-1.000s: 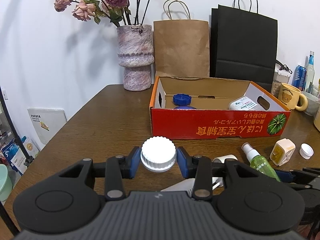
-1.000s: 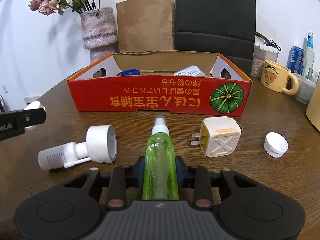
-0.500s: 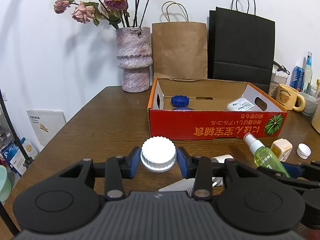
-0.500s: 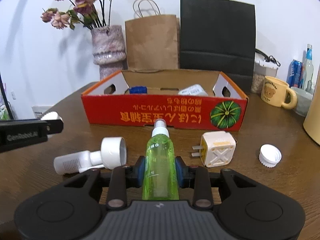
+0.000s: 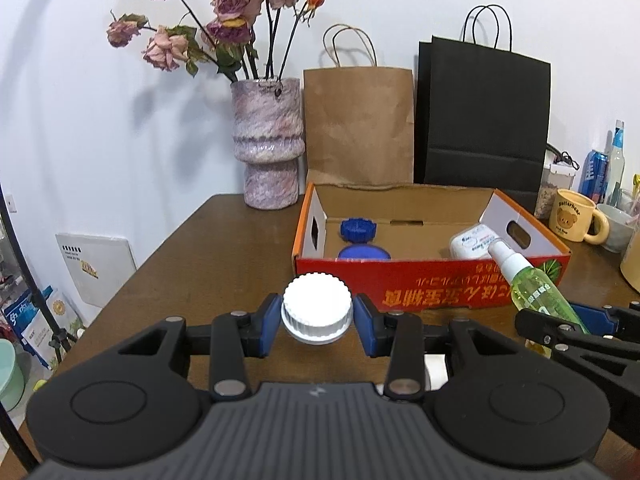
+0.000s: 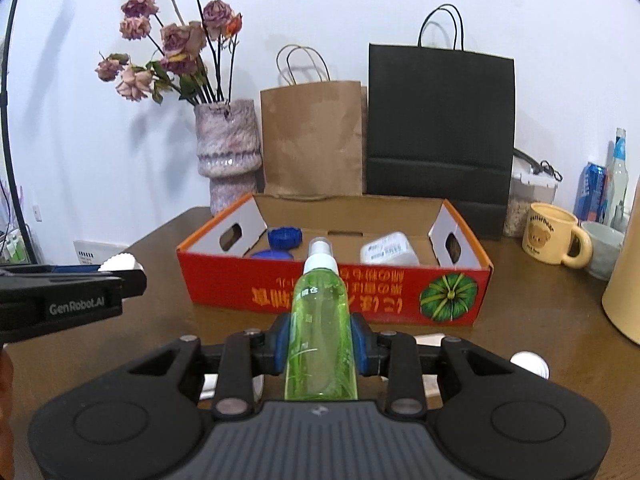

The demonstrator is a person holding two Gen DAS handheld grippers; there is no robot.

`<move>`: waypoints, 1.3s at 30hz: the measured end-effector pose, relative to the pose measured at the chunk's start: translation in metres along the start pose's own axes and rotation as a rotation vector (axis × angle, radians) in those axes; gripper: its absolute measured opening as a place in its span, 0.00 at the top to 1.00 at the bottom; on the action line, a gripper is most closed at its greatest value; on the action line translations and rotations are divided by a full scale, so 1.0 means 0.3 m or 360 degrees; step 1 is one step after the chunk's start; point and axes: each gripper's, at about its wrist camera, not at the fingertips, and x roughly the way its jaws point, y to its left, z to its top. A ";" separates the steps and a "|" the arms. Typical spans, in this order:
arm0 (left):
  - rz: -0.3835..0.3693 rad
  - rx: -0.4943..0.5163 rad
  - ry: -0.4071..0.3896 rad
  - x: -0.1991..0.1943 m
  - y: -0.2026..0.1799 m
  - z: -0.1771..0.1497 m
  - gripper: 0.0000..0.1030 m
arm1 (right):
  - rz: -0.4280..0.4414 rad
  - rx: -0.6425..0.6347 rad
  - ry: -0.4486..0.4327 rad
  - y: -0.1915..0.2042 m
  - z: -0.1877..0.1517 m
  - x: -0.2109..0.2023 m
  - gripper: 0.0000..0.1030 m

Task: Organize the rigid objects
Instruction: 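Carry the white cap and green spray bottle over the box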

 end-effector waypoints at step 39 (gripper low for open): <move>-0.0026 -0.0122 -0.0082 0.327 -0.109 0.265 0.60 | -0.0009 0.0020 -0.0144 -0.071 0.256 0.323 0.71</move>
